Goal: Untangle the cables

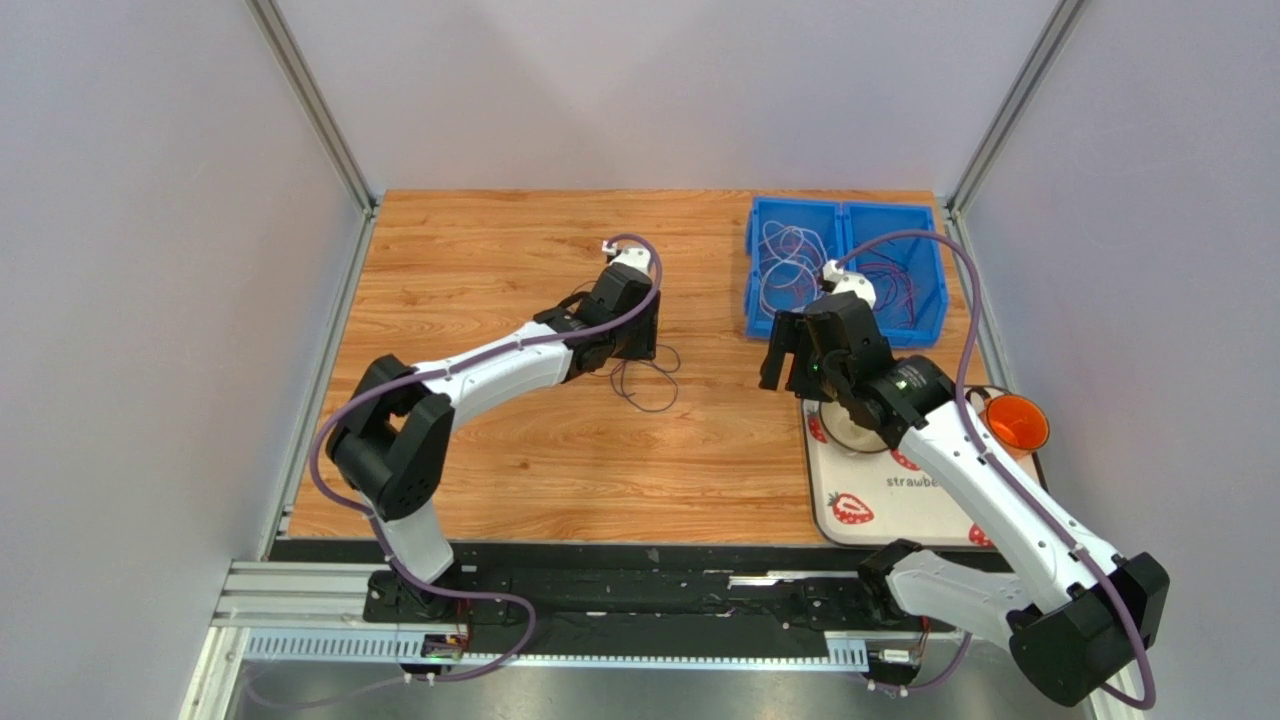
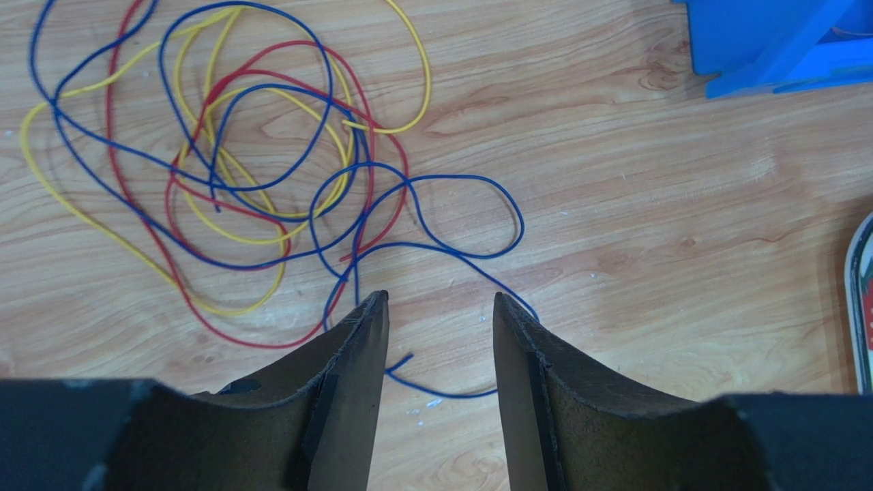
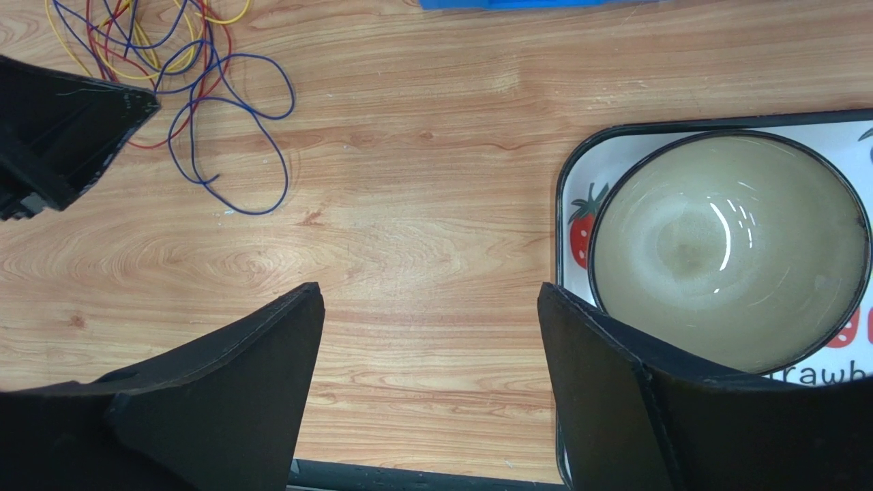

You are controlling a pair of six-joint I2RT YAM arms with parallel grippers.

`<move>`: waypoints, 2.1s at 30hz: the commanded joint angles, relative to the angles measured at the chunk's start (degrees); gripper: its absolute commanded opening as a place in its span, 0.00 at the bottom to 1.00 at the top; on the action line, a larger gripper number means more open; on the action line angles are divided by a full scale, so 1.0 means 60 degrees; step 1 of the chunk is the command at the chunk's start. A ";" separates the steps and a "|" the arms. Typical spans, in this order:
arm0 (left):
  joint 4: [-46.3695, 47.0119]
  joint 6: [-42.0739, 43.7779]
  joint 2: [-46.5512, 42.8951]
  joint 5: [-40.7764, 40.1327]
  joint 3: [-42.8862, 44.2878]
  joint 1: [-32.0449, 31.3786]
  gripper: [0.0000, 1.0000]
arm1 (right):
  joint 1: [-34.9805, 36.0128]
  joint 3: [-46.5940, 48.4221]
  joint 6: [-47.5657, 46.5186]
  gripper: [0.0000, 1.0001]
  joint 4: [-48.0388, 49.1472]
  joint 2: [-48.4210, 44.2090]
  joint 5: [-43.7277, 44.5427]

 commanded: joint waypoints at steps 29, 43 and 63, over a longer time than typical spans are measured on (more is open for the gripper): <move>-0.0317 -0.0634 0.3205 -0.0137 0.2114 0.0084 0.37 | 0.0003 -0.0233 -0.0503 0.82 -0.0173 -0.0421 0.0392; -0.0888 -0.0312 0.2461 0.0184 0.2671 0.0113 0.00 | 0.0003 -0.0291 -0.0386 0.82 -0.0290 -0.0611 0.0392; -0.0920 0.2017 -0.3458 0.2869 0.3187 -0.0664 0.00 | 0.0003 0.0177 -0.0152 0.81 -0.0568 -0.1401 0.0348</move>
